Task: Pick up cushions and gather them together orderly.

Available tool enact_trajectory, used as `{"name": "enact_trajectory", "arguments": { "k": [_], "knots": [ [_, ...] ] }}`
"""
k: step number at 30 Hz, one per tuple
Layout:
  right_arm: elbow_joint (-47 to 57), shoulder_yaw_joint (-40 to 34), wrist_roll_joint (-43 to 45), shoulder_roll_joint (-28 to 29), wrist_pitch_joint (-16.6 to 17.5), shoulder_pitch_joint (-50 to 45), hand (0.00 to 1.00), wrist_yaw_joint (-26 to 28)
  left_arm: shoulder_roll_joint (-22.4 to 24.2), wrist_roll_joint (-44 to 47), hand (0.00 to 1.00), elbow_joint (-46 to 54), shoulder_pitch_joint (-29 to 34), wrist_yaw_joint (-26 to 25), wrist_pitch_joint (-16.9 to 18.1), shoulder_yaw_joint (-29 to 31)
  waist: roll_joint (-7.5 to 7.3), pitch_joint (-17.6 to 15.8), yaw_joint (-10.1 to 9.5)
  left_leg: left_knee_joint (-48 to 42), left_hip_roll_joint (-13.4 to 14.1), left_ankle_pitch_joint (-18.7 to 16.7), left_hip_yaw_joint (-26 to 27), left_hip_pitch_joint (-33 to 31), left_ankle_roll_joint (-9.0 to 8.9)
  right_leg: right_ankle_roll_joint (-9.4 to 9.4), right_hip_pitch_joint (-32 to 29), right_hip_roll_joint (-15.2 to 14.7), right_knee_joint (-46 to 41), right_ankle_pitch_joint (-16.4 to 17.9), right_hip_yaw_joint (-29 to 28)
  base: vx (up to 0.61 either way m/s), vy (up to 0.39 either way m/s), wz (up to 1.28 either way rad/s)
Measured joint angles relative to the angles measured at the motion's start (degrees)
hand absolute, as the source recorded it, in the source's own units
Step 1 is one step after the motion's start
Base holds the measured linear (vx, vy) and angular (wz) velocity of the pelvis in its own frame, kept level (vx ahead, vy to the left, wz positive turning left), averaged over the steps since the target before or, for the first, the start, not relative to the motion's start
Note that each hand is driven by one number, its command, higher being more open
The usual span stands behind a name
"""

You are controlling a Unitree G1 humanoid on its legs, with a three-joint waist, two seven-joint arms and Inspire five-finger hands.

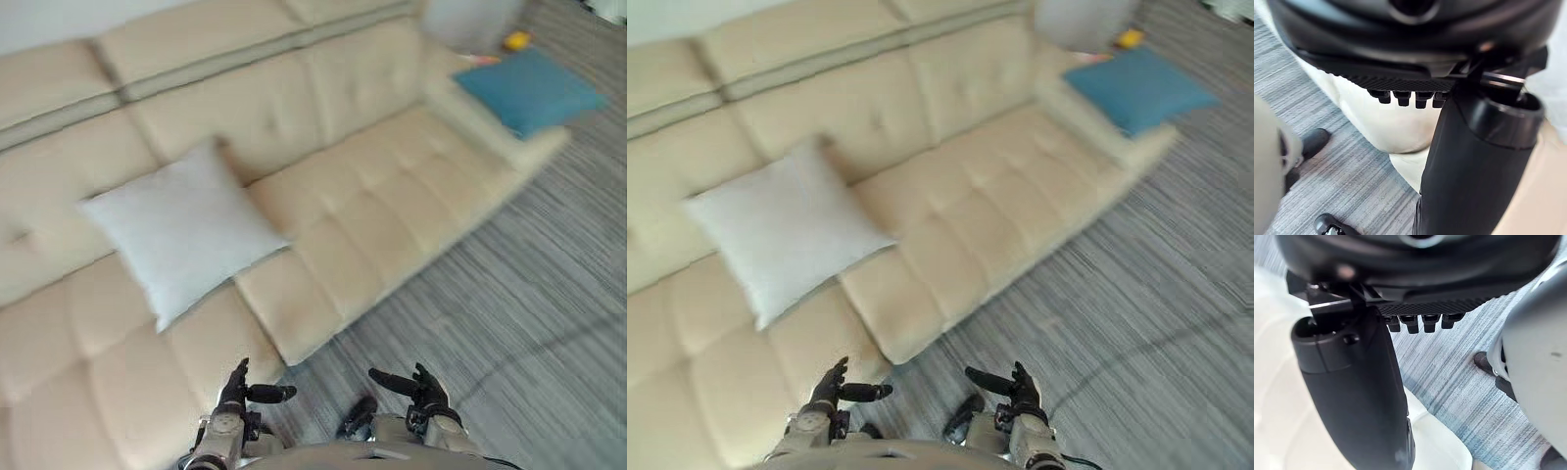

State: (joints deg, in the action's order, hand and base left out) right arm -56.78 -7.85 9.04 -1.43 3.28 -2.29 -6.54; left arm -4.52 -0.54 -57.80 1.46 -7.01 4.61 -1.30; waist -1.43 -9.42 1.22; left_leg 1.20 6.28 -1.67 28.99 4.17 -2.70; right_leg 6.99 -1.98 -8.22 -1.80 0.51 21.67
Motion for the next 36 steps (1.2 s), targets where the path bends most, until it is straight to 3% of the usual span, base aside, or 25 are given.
{"name": "enact_trajectory", "arguments": {
  "k": [1, 2, 3, 4, 5, 8, 9, 11, 12, 13, 14, 15, 16, 17, 19, 20, 21, 23, 26, 28, 29, 30, 31, 34, 36],
  "knots": [
    [-0.44, 0.05, -0.11, -0.42, -0.19, 0.64, 1.00, -0.09, 0.44, 0.00, 1.00, 0.33, -0.19, -0.01, -0.09, 0.02, 0.72, -0.45, -0.13, -1.17, 1.85, -0.16, 3.65, 0.07, 0.04, 1.48, -1.20, -2.08, -3.47, 1.07, 9.28, -0.02, -0.040, -1.48],
    [-0.53, 0.10, -0.16, -0.30, -0.25, 0.80, 1.00, -0.12, 0.38, 0.00, 1.00, 0.38, -0.21, -0.02, -0.10, 0.02, 0.70, -0.49, -0.18, -2.04, 2.46, -0.42, 5.71, 0.22, -0.11, 1.46, -1.92, -3.04, -5.78, 1.04, 13.72, 0.08, -0.048, -1.97],
    [-0.53, 0.23, -0.80, 0.64, -0.24, 1.38, 1.00, -0.13, -0.52, 0.01, 1.00, 0.40, -0.29, -0.06, -0.18, 0.05, -0.29, -0.31, -0.35, -4.48, 3.27, -1.49, 10.58, 1.15, -0.53, 1.53, -2.64, -4.62, -10.18, -0.99, 22.90, 0.13, -0.094, -2.10],
    [-0.49, 0.48, -1.23, 0.91, -0.22, 1.59, 1.00, -0.18, -0.84, 0.01, 1.00, 0.39, -0.77, -0.10, -0.30, 0.06, -0.67, -0.08, -0.45, -6.13, 3.66, -2.10, 12.34, 1.75, -0.62, 1.14, -2.90, -4.15, -10.11, -0.62, 25.11, 0.13, -0.086, -2.04],
    [-0.24, 0.59, -1.23, 0.81, -0.17, 1.56, 1.00, -0.20, -0.80, 0.01, 1.00, 0.40, -1.24, -0.07, -0.31, 0.01, -0.69, -0.07, -0.32, -6.71, 3.92, -2.10, 12.89, 2.19, -0.63, 1.11, -3.03, -3.72, -9.77, -0.65, 25.09, 0.11, -0.099, -1.65],
    [-0.38, 0.62, -1.22, -1.11, -0.30, 1.43, 1.00, -0.46, -0.05, 0.01, 1.00, 1.65, -3.80, -0.04, 0.10, -0.11, 1.37, -1.03, -0.14, -8.12, 5.52, -3.06, 15.10, 4.99, -2.00, -2.23, -1.94, 0.20, -4.74, -1.59, 19.20, 0.07, -0.090, -1.21],
    [-0.51, 0.58, -1.22, -1.40, -0.52, 1.28, 1.00, -0.45, 0.03, 0.00, 1.00, 2.06, -4.69, 0.00, 0.47, -0.13, 1.75, -1.09, -0.12, -12.63, 8.04, -4.34, 15.85, 5.23, -2.90, -2.75, -1.50, 2.30, -3.59, -1.26, 16.97, 0.06, -0.141, -0.87],
    [-0.61, 1.63, -1.20, -1.57, -0.57, 0.59, 1.00, -0.47, 0.27, 0.00, 1.00, 2.35, -4.72, 0.02, 0.49, -0.11, 1.45, -1.33, 0.02, -23.67, 12.97, -6.05, 15.34, 3.87, -1.48, -2.34, -0.40, 4.21, -2.82, -0.51, 14.24, 0.09, -0.195, -0.95],
    [-0.70, 2.93, -1.15, -1.97, -0.43, 0.40, 1.00, -0.50, 0.27, 0.01, 1.00, 2.30, -3.89, 0.02, 0.47, -0.10, 1.81, -1.71, -0.45, -36.72, 18.14, -6.01, 10.54, 0.41, 1.76, -1.41, 1.05, 6.29, -2.19, 0.49, 11.25, 0.08, -0.183, -1.00],
    [-0.80, 3.23, -1.15, -2.09, -0.37, 0.50, 1.00, -0.51, 0.57, 0.02, 1.00, 2.26, -3.51, -0.01, 0.46, -0.10, 2.07, -2.00, -0.75, -40.89, 19.13, -6.05, 7.50, -1.05, 2.97, -1.03, 1.41, 7.02, -2.14, 0.76, 9.91, 0.09, -0.158, -1.41],
    [-1.31, 3.82, -1.12, -2.71, -0.24, 1.32, 1.00, -0.73, 1.47, 0.01, 1.00, 2.24, -2.47, 0.12, 0.50, -0.41, 2.67, -2.49, -1.05, -47.71, 18.21, -10.40, -1.18, -5.32, 1.93, -0.19, 1.47, 8.38, -2.65, 1.32, 6.55, 0.10, -0.044, -1.44],
    [-1.75, 3.87, -1.09, -2.87, -0.23, 1.92, 1.00, -1.12, 2.28, 0.00, 1.00, 1.98, -2.21, 0.37, -0.06, -0.77, 3.02, -3.64, -1.22, -49.38, 12.81, -14.16, -11.20, -9.62, -0.55, 0.17, 2.11, 8.86, -3.02, 1.59, 3.59, 0.11, -0.008, -1.36],
    [-1.81, 3.76, -1.08, -2.89, -0.19, 1.92, 1.00, -1.18, 2.13, -0.04, 1.00, 2.37, -2.26, 0.51, -0.20, -0.83, 2.87, -3.93, -1.44, -48.65, 10.78, -15.09, -14.23, -10.92, -1.06, 0.19, 2.36, 8.98, -2.96, 1.58, 2.49, 0.14, 0.022, -1.37],
    [-2.38, 3.50, -1.09, -2.89, -0.25, 1.74, 1.00, -1.19, 1.96, 0.02, 1.00, 2.93, -2.87, 0.38, 0.05, -1.43, 2.64, -4.61, -2.72, -44.56, 6.01, -15.97, -19.81, -13.10, -1.69, 0.38, 3.07, 9.27, -3.02, 1.49, -0.57, 0.11, 0.026, -1.11],
    [-2.59, 2.65, -1.01, -2.77, -0.27, 1.29, 1.00, -1.47, 1.95, 0.04, 1.00, 3.97, -2.93, -0.22, 0.45, -1.79, 2.59, -4.81, -3.95, -33.78, -0.51, -15.77, -26.29, -15.68, -1.76, 0.10, 3.31, 9.51, -2.93, 1.70, -5.36, 0.11, 0.075, -1.29],
    [-2.58, 2.41, -1.01, -2.76, -0.27, 1.30, 1.00, -1.63, 2.01, 0.04, 1.00, 4.16, -2.95, -0.16, 0.48, -1.81, 2.64, -4.87, -4.08, -30.45, -1.68, -15.09, -27.64, -16.24, -1.88, 0.07, 3.33, 9.56, -2.82, 1.71, -6.40, 0.16, 0.145, -1.32],
    [-2.58, 2.30, -1.04, -2.94, -0.26, 1.30, 1.00, -1.73, 2.11, 0.10, 1.00, 4.23, -2.92, -0.10, 0.46, -1.75, 3.17, -4.89, -4.34, -21.82, -3.54, -11.08, -31.03, -16.71, -2.86, -0.07, 3.36, 10.24, -2.37, 1.73, -9.41, 0.20, 0.157, -1.21],
    [-2.47, 2.45, -1.08, -3.24, -0.21, 0.88, 1.00, -1.61, 1.89, 0.10, 1.00, 4.10, -2.68, -0.13, 0.45, -1.71, 3.46, -4.73, -5.45, -18.94, -3.69, -6.03, -31.41, -14.47, -2.37, -0.70, 4.39, 11.14, -1.08, 1.63, -12.74, 0.20, 0.131, -1.18],
    [-2.36, 2.44, -1.08, -3.02, -0.18, 0.30, 1.00, -1.68, 1.25, 0.14, 1.00, 3.62, -2.29, -0.11, 0.28, -1.21, 2.83, -4.43, -5.85, -19.81, -3.74, -6.43, -30.03, -13.08, 0.00, -3.43, 4.80, 11.35, -1.72, 2.78, -16.88, 0.25, 0.103, -0.70],
    [-2.51, 2.75, -1.16, -2.78, -0.23, -0.45, 1.00, -1.54, 0.77, 0.62, 1.00, 3.62, -1.68, -0.11, 0.16, -0.08, 1.66, -3.75, -6.68, -18.90, -3.83, -7.88, -26.35, -10.10, 0.86, -6.10, 1.66, 9.91, -11.33, 8.60, -19.14, 0.32, 0.095, -0.75],
    [-2.39, 2.86, -1.20, -2.82, -0.20, -0.62, 1.00, -1.28, 0.49, 1.15, 1.00, 3.52, -1.22, -0.35, 0.02, 0.07, 1.36, -3.57, -6.86, -18.13, -3.86, -8.80, -24.48, -7.79, 1.43, -10.15, -0.56, 8.90, -18.60, 11.53, -18.50, 0.26, 0.057, -0.62],
    [-2.25, 2.84, -1.17, -2.81, -0.19, -0.52, 1.00, -1.19, 0.30, 1.27, 1.00, 3.51, -0.80, -0.45, -0.06, 0.04, 1.28, -3.52, -6.85, -17.77, -3.87, -9.21, -23.76, -6.54, 1.63, -11.91, -2.02, 8.18, -22.80, 12.48, -17.66, 0.34, 0.057, -0.62],
    [-1.10, 2.75, -1.18, -2.61, -0.13, -0.43, 1.00, -1.08, -0.19, 1.79, 1.00, 3.34, -0.20, -0.59, -0.28, -0.47, 0.83, -3.41, -6.16, -16.13, -4.23, -10.11, -22.82, -2.45, 2.32, -13.99, -6.02, 4.65, -35.69, 13.52, -11.68, 0.36, 0.037, -0.29],
    [-0.77, 2.98, -2.87, -2.54, -0.09, -0.03, 1.00, -0.32, -0.66, 2.33, 1.00, 2.61, -0.08, -1.18, -0.31, -2.41, 0.80, -3.10, -5.28, -11.86, -3.40, -10.35, -22.88, 3.94, 2.43, -8.28, -8.68, -1.97, -42.85, 16.98, 0.49, 0.43, -0.043, 0.00],
    [-0.43, 3.16, -3.39, -2.52, -0.09, 0.87, 1.00, -0.22, -0.66, 2.51, 1.00, 2.61, -0.10, -1.27, -0.30, -2.43, 1.11, -3.13, -4.89, -10.90, -0.85, -10.36, -23.23, 5.54, 2.39, -8.17, -11.63, -2.62, -37.22, 16.91, 1.95, 0.50, -0.199, 0.14]
  ]
}}
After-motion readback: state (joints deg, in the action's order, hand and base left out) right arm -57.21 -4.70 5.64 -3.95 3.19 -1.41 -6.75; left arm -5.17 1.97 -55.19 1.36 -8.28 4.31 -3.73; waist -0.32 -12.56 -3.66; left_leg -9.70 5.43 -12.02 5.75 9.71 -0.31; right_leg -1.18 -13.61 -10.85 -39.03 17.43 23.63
